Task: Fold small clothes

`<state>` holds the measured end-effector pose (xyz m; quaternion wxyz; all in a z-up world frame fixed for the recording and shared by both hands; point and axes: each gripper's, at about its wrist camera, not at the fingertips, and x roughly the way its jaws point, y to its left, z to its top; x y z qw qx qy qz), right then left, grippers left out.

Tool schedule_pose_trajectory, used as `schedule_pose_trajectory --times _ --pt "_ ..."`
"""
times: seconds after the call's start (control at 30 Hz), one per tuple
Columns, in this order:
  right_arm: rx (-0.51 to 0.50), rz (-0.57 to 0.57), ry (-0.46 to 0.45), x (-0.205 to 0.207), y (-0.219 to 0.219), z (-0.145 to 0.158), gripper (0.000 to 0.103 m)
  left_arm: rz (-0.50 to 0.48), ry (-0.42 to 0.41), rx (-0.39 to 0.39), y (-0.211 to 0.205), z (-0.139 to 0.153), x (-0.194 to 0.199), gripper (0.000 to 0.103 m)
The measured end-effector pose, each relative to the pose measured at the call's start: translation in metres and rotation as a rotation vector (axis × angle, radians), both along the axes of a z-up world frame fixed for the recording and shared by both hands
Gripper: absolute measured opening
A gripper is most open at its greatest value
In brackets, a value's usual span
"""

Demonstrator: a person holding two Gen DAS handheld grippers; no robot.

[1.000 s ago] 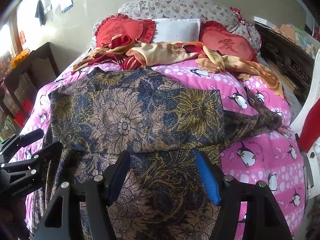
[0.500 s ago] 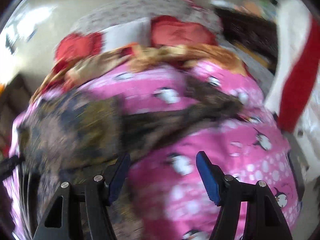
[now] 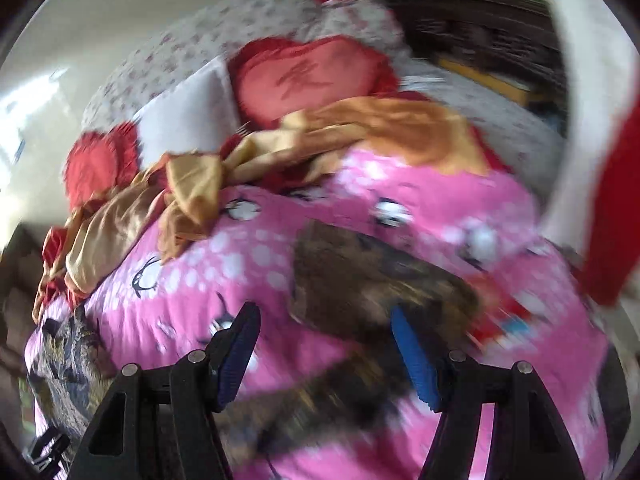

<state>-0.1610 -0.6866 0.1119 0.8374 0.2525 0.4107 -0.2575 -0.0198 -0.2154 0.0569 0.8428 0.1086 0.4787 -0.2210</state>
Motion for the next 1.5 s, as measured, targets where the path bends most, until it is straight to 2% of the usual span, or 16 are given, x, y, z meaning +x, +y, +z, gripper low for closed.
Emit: schedule_pose_trajectory --times 0.07,0.13,0.17,0.2,0.27,0.37,0.47,0.6,0.77,0.87,1.0,1.1,1.23,1.33,1.43,1.5 --pt "0.037 0.081 0.052 0.026 -0.007 -0.023 0.066 -0.001 -0.005 0.010 0.001 0.001 0.000 0.071" --pt "0.034 0.042 0.118 0.032 -0.017 -0.044 0.029 -0.006 -0.009 0.020 0.002 0.002 0.000 0.071" --pt "0.078 0.013 0.113 0.027 -0.024 -0.052 0.003 -0.007 -0.010 0.022 0.003 0.002 0.000 0.071" --pt "0.114 -0.014 0.080 0.019 -0.030 -0.054 0.003 -0.009 -0.010 0.022 0.004 0.003 0.000 0.071" --pt "0.103 -0.042 0.027 0.004 -0.033 -0.045 0.003 -0.006 -0.011 0.019 0.005 0.003 0.002 0.071" --pt "0.039 -0.065 -0.075 -0.027 -0.033 -0.002 0.003 0.003 -0.005 -0.003 0.007 0.007 0.004 0.071" --pt "-0.013 -0.030 -0.221 -0.052 -0.024 0.068 0.003 -0.002 -0.017 -0.026 0.008 0.017 0.000 0.071" --pt "-0.096 0.095 -0.417 -0.075 0.008 0.176 0.003 0.002 -0.040 -0.047 0.015 0.033 -0.005 0.071" --pt "-0.090 0.265 -0.586 -0.077 0.060 0.262 0.003 0.012 -0.071 -0.076 0.030 0.054 -0.010 0.071" --pt "-0.069 0.364 -0.595 -0.062 0.100 0.285 0.003 0.022 -0.083 -0.085 0.041 0.064 -0.011 0.071" --pt "-0.133 0.485 -0.591 -0.039 0.165 0.310 0.003 0.036 -0.096 -0.096 0.058 0.073 -0.011 0.071" --pt "-0.171 0.553 -0.608 -0.036 0.197 0.326 0.003 0.040 -0.109 -0.093 0.070 0.076 -0.012 0.071" --pt "-0.165 0.673 -0.659 -0.049 0.227 0.342 0.003 0.054 -0.107 -0.102 0.078 0.076 -0.009 0.071" --pt "-0.170 0.843 -0.666 -0.065 0.255 0.345 0.003 0.059 -0.105 -0.121 0.081 0.079 -0.006 0.071" --pt "-0.216 1.010 -0.608 -0.058 0.295 0.333 0.003 0.079 -0.123 -0.167 0.094 0.088 -0.002 0.071" --pt "-0.148 1.087 -0.550 -0.036 0.313 0.311 0.003 0.094 -0.133 -0.203 0.109 0.095 0.002 0.071"
